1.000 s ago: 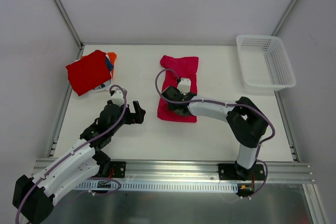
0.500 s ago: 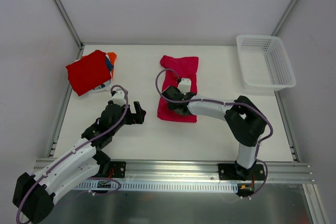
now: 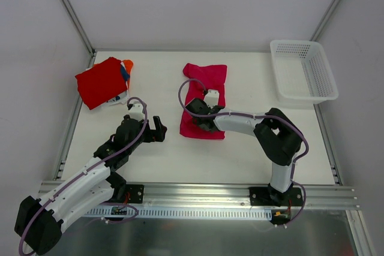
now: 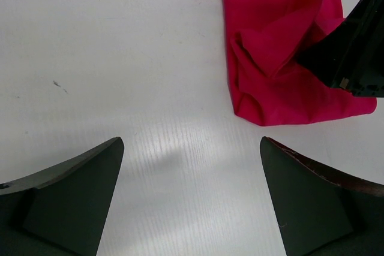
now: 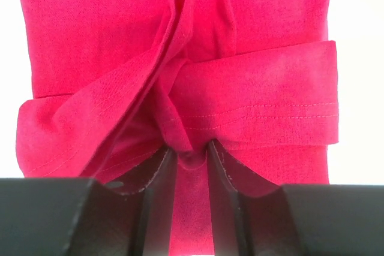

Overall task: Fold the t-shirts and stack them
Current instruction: Fold the folded rectangular tshirt in 1/3 of the way

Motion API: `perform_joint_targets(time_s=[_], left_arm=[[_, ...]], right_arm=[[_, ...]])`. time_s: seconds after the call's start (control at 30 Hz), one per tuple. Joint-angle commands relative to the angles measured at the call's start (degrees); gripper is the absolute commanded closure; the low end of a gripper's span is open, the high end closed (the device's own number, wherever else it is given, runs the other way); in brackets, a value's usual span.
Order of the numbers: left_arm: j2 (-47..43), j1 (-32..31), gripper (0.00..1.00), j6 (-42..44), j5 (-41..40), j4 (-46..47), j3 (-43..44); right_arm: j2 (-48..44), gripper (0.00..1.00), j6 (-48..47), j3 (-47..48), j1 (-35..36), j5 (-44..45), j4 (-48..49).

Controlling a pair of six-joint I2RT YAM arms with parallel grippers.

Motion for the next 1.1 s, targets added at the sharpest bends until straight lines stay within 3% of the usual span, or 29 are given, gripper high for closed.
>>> perform_joint_targets(time_s=[0.0, 0.2, 0.3, 0.37, 0.93, 1.07], left_arm=[[0.07, 0.12, 0.01, -0.33, 1.51, 2.45, -0.16], [-0.28, 0.12, 0.01, -0.42, 1.6, 2.45, -0.25], [-0.37, 0.12, 0.01, -0.42, 1.6, 2.45, -0.34], [-0.28, 0.12, 0.01, -0.42, 1.69, 2.45, -0.34], [0.16, 0.12, 0.01, -0.68, 1.96, 2.62, -0.43], [0.16, 0.12, 0.01, -0.68, 1.96, 2.8, -0.43]], right_arm=[[-0.14, 0.71, -0.09, -0.11, -0.22, -0.1, 0.87], [-1.2, 0.72, -0.53, 0.06, -0.22, 0.6, 0.43], [-1.73, 0.85, -0.97, 0.32, -0.31, 1.04, -0.27], [-2.08, 0.85, -1.06, 0.93, -0.22, 1.31, -0.89], [-4.01, 0.87, -4.04, 6.91, -0.22, 2.89, -5.81], [-3.31, 0.81, -4.4, 8.41, -0.22, 3.16, -6.77]])
